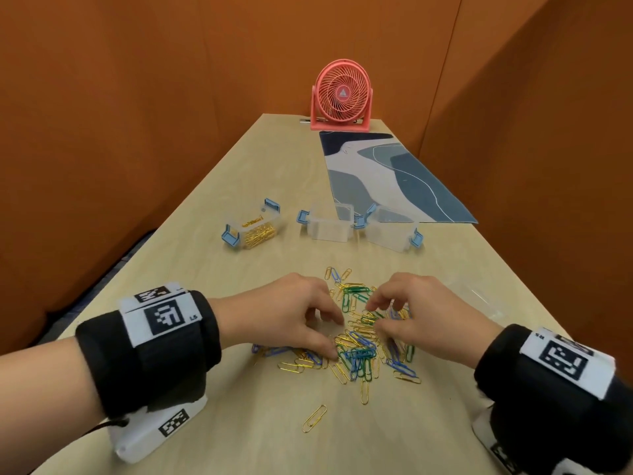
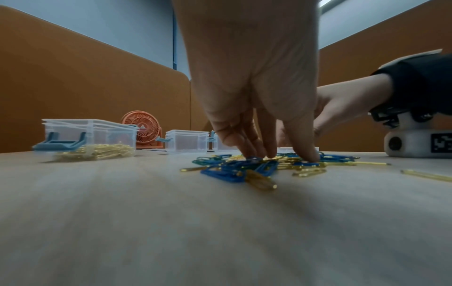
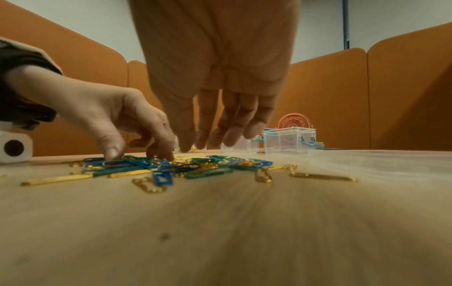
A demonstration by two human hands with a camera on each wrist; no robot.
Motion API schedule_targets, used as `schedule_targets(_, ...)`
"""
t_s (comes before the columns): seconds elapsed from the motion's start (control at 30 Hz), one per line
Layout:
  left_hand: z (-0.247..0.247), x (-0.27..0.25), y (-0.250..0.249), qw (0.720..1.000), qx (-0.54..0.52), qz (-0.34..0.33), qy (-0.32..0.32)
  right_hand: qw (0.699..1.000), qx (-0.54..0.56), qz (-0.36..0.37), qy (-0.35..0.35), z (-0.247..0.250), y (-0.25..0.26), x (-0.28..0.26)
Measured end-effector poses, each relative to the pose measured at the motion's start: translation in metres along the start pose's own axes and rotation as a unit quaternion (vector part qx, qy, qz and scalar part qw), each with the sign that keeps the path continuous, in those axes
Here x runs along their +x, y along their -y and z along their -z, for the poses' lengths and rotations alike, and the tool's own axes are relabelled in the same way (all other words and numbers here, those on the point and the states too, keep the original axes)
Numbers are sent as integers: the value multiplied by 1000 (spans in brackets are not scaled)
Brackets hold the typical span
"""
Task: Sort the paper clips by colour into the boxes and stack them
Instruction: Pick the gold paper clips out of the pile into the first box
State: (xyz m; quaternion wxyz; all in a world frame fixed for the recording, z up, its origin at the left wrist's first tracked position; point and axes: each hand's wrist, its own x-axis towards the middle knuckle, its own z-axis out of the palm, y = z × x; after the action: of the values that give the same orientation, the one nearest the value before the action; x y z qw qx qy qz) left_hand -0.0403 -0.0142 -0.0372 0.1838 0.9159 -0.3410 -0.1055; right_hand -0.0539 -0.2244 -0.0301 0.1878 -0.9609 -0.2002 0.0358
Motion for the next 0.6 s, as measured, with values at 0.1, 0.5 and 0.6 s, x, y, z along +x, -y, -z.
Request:
schedule_targets(0.1,-4,9,-3,1000,-11,-4,11,998,0,7,60,-1,4,0)
schedule_targets(0.5,7,10,11,989,-28,102,-106,996,41,0,74,-3,6,-6)
schedule_targets(0.6,13,19,19,977,-25,146,-155,998,42,-6,56,-3,6,-4)
